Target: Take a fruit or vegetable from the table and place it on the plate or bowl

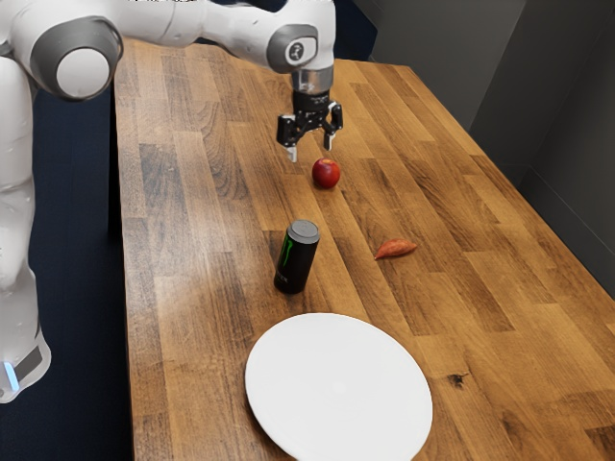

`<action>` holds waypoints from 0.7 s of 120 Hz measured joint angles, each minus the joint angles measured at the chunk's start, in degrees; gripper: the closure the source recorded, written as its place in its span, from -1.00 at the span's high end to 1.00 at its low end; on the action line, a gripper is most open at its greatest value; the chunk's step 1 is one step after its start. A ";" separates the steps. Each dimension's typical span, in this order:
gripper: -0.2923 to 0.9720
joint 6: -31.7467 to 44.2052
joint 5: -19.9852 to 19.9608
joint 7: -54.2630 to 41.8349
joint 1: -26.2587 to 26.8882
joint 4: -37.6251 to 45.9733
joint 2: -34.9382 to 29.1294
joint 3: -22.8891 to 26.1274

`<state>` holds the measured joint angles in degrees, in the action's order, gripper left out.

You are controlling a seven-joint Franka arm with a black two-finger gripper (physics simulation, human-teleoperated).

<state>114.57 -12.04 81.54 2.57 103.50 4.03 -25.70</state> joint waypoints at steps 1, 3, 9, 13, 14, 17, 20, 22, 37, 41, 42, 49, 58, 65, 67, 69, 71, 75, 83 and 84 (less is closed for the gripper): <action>0.54 0.06 -0.02 -0.05 0.13 0.06 0.02 0.01; 0.54 0.19 -0.05 -0.15 0.38 0.17 0.05 0.01; 0.54 0.50 -0.15 -0.44 1.00 0.55 -0.04 0.03; 0.54 0.67 -0.20 -0.62 1.23 0.82 -0.17 0.00; 0.54 0.70 -0.21 -0.67 1.25 0.87 -0.20 -0.02; 0.54 0.81 -0.23 -0.82 1.22 0.99 -0.26 -0.06; 0.54 0.90 -0.24 -0.97 1.10 1.06 -0.29 -0.14; 0.54 0.96 -0.21 -1.10 0.94 1.02 -0.22 -0.21; 0.54 1.26 -0.13 -2.49 -2.07 -3.33 2.73 -0.38; 0.54 1.31 -0.35 -2.90 -2.91 -3.87 3.12 -0.39; 0.54 1.32 -0.44 -3.02 -3.14 -3.97 3.24 -0.39; 0.54 1.39 -1.00 -3.82 -4.61 -4.42 4.12 -0.35; 0.54 1.44 -2.45 -5.00 -6.24 -5.21 5.79 -0.31; 0.54 1.46 -3.43 -5.96 -7.26 -6.61 7.18 -0.22; 0.54 1.47 -3.64 -6.22 -7.36 -6.94 7.48 -0.20; 0.54 1.47 -3.83 -6.47 -7.45 -7.27 7.74 -0.14; 0.54 1.48 -3.99 -6.72 -7.50 -7.61 8.00 -0.05; 0.54 1.49 -4.25 -7.18 -7.44 -8.13 8.45 0.10; 0.54 1.50 -4.57 -8.06 -7.46 -9.52 9.57 1.19; 0.54 1.50 -4.60 -8.16 -7.43 -9.62 9.67 1.33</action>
<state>116.07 -16.64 73.38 -4.86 93.88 13.70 -24.37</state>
